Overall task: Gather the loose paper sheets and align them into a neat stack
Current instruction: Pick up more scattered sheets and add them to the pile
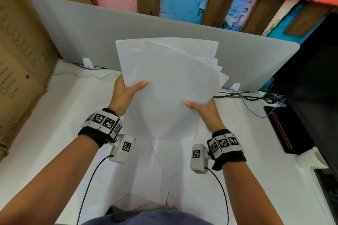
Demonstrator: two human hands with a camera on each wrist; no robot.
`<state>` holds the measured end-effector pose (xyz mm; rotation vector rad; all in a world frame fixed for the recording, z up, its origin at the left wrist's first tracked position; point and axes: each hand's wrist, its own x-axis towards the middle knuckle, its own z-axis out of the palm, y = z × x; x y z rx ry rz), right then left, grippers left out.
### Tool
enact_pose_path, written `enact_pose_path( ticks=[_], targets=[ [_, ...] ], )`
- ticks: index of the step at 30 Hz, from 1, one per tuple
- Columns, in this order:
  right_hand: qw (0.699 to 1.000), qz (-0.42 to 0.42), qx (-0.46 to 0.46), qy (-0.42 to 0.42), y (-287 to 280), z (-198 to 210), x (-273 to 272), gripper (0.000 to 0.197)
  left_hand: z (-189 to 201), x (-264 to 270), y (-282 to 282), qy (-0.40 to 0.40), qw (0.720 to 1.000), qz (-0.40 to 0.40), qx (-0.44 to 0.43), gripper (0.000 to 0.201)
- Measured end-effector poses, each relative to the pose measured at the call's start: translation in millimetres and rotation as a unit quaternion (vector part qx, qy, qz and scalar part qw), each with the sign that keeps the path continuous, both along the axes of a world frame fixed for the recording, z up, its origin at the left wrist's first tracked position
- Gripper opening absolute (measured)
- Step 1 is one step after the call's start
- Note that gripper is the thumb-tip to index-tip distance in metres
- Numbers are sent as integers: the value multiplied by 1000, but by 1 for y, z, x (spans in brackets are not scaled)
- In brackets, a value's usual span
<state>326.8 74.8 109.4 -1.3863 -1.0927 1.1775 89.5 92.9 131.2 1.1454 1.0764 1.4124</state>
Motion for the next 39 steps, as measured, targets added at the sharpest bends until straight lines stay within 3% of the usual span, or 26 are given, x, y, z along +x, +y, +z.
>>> enact_pose_path(
  ticks=[5,8,12,15,17,21,28,33,39],
  targets=[
    [995,-66,67,17,-4,18,-9,32,27,6,0,6,996,72,59,35],
    [993,-40,110,26,-4,39,-10,34,38,6,-4,-4,993,80,87,36],
    [992,-19,115,38,-6,46,-9,38,30,7,-6,-2,995,81,59,26],
    [990,-32,114,72,-3,54,-11,43,34,11,-6,-5,995,84,61,49],
    [988,-30,129,76,0,63,-14,54,41,14,-4,8,995,70,70,50],
    [982,-42,167,77,5,75,-16,41,51,16,-2,0,994,81,76,39],
    [971,-124,190,76,6,82,-33,43,56,23,7,-45,981,180,55,7],
    [967,-139,196,82,5,79,-32,18,54,26,7,-23,978,193,75,11],
    [971,-116,203,50,5,70,-22,19,49,18,9,-9,980,185,72,15]
  ],
)
